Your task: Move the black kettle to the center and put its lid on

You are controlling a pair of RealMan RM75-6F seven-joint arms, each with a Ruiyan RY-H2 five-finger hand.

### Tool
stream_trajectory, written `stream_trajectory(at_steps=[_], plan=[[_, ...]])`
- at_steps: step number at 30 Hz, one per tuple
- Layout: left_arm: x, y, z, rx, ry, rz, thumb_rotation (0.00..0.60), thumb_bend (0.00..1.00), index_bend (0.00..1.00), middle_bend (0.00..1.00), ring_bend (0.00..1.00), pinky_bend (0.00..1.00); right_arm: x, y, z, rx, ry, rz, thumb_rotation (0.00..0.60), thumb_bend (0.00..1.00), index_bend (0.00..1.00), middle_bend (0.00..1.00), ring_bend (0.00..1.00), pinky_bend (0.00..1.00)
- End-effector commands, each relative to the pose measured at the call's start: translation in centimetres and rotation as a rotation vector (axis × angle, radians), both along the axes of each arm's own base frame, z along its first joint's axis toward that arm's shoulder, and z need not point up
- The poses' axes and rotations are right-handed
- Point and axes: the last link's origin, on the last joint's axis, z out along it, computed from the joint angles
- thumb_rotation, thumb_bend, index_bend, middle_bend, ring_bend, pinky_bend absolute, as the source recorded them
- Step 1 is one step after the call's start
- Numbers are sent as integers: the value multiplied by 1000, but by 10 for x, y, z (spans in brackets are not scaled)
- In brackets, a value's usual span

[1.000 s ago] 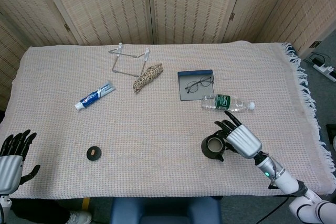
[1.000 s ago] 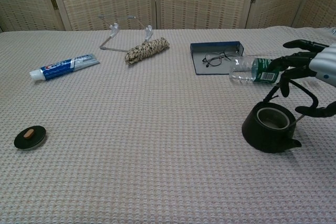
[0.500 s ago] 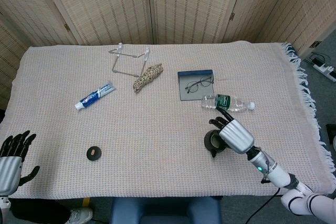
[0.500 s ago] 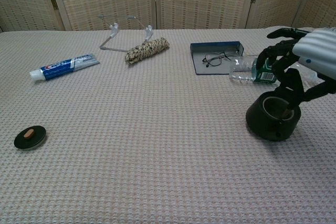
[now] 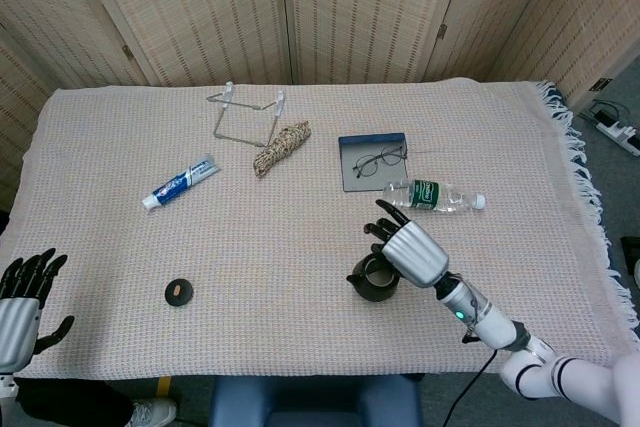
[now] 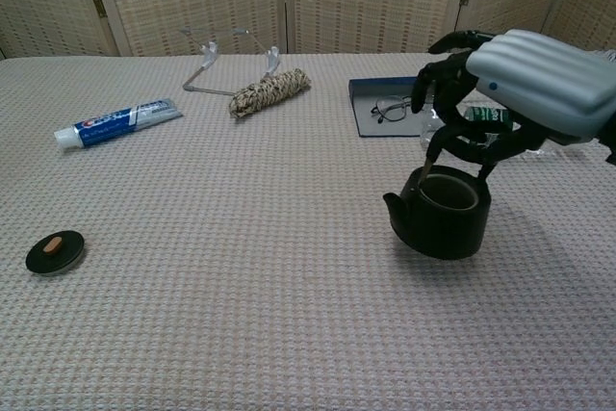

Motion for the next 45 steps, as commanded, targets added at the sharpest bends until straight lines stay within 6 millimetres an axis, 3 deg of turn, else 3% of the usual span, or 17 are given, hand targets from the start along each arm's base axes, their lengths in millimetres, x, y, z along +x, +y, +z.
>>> stream_trajectory(at_steps=[1, 11, 23, 33, 45], plan=[[0, 0, 1, 2, 0, -3, 600, 232, 72, 0, 41, 0, 33, -9, -16, 10, -11, 2, 600, 453, 834, 398, 390, 127], [-3, -3, 6, 11, 7, -3, 600, 232, 72, 0, 42, 0, 108, -28, -53, 18, -13, 16, 600, 454, 834, 398, 388, 128], [-6, -6, 10, 19, 16, 1, 600, 232, 73, 0, 42, 0, 174, -54, -91, 20, 32, 10, 600, 454, 834, 399, 396, 127], [-7, -9, 12, 22, 22, 9, 600, 231, 73, 0, 42, 0, 207, -76, -111, 14, 41, -48, 600, 453, 834, 398, 397, 127], [-13, -8, 13, 23, 26, 32, 600, 232, 73, 0, 42, 0, 236, -85, -136, 32, 44, -107, 600, 454, 824, 395, 384, 127]])
